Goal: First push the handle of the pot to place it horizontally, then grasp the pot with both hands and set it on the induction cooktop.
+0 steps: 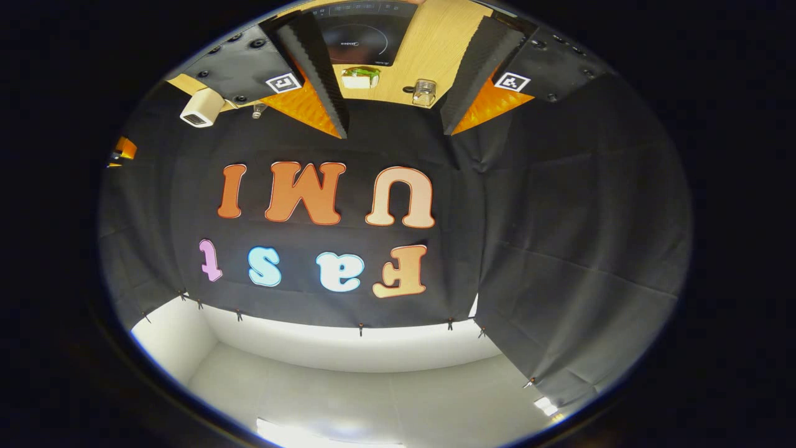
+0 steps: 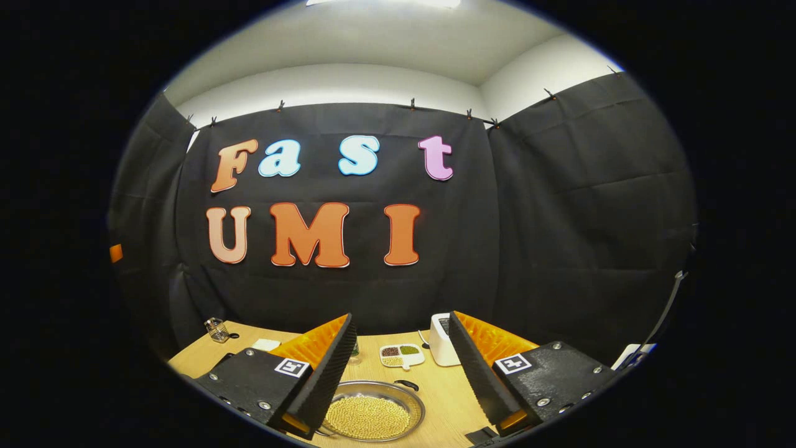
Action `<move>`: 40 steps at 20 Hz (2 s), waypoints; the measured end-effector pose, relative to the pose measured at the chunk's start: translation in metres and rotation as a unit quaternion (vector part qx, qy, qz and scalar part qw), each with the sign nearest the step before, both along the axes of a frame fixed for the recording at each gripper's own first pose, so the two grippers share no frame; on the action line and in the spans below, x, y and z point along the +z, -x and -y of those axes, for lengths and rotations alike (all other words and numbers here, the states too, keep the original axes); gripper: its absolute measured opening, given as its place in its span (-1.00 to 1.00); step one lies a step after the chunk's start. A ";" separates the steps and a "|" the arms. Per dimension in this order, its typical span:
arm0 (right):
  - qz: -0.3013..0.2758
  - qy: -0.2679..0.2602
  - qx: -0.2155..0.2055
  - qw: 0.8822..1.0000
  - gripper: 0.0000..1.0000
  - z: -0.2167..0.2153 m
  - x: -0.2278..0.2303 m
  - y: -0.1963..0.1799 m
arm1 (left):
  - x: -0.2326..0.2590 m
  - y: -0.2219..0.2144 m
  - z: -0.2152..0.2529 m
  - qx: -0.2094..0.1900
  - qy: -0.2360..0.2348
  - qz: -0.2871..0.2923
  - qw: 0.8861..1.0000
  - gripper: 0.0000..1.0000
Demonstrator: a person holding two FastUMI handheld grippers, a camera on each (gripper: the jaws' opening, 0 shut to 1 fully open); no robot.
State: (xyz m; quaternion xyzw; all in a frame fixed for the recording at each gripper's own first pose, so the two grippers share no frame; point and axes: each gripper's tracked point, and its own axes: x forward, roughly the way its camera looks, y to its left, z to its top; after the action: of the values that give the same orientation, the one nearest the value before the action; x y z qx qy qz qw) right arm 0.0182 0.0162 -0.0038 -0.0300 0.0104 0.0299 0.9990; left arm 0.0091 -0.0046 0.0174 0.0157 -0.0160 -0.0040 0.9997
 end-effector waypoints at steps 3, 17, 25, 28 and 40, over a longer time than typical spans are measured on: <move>-0.009 0.005 0.010 1.000 0.84 -0.009 -0.008 0.000 | -0.002 0.002 -0.004 0.003 0.003 -0.002 1.000 0.94; -0.107 0.046 0.065 0.991 -0.83 -0.048 -0.095 0.017 | -0.011 0.017 -0.017 0.019 0.000 -0.013 1.000 0.94; -0.191 0.070 0.078 0.976 -1.00 -0.054 -0.171 0.036 | -0.021 0.020 -0.019 0.023 -0.002 -0.026 0.999 0.94; -0.221 0.091 0.083 0.967 -1.00 -0.056 -0.201 0.046 | -0.024 0.021 -0.021 0.026 -0.006 -0.031 0.999 0.94; -0.331 0.117 0.118 0.929 -1.00 -0.074 -0.295 0.080 | -0.039 0.017 -0.027 0.035 -0.008 -0.049 0.998 0.94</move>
State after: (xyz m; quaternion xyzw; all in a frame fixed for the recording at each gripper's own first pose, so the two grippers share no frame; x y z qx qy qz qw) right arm -0.0614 0.0906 -0.2992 -0.1362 0.3401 0.1542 0.9176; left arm -0.0079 0.0228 -0.0211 0.0240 0.0335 0.0297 0.9987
